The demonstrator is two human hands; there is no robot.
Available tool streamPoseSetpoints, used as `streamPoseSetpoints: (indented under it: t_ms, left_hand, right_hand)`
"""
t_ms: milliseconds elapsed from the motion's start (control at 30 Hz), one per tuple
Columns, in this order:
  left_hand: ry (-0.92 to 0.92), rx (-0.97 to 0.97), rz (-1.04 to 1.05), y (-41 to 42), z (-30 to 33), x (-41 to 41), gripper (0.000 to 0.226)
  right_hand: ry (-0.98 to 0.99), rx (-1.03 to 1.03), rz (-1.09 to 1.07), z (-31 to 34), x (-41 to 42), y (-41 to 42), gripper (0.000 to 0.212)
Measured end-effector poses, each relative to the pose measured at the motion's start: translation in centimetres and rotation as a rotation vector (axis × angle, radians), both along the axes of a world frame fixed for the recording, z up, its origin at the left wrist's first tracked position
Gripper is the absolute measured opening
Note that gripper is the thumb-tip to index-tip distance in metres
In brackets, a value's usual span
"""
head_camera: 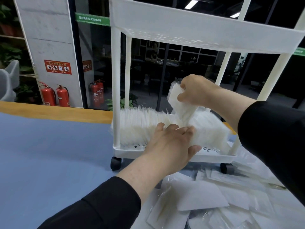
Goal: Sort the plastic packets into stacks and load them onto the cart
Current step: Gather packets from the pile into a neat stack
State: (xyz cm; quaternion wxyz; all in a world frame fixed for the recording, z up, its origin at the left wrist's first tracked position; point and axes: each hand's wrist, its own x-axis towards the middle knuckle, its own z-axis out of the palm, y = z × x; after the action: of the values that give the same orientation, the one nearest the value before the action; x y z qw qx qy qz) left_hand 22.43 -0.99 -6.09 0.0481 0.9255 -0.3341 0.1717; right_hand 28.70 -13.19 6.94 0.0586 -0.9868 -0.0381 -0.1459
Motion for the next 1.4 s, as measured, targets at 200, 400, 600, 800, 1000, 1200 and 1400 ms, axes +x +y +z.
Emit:
streamPoseSetpoints:
  t_ms: [200,400,600,800,1000,1200,1400]
  left_hand:
    - [-0.022,-0.016,-0.01,0.1,0.0,-0.3,0.063]
    - [-0.185,-0.305,-0.048,1.0,-0.3,0.4,0.041]
    - [-0.252,-0.462,-0.001,1.4,-0.4,0.9,0.03]
    - [-0.116,-0.472,0.085,2.0,0.5,0.5,0.014]
    - [0.008,-0.218,0.182,2.0,0.7,0.4,0.044]
    - [0.019,-0.083,0.185,2.3,0.9,0.2,0.043]
    - [0.034,-0.067,0.172,2.2,1.0,0.1,0.044]
  right_hand:
    - [0.046,-0.138,0.003,-1.2,0.5,0.5,0.036]
    - [0.046,-0.161,-0.014,-2.1,0.4,0.1,0.037]
    - [0.07,-0.254,-0.057,-3.3,-0.2,1.3,0.031]
    - [0.108,-0.283,-0.082,-4.9,-0.7,0.9,0.04]
    - [0.181,-0.433,0.168,-6.4,-1.2,-0.9,0.04]
    - [0.234,-0.524,0.135,-6.4,-0.1,-1.1,0.048]
    - [0.343,-0.298,0.14,-6.1,0.0,-1.3,0.042]
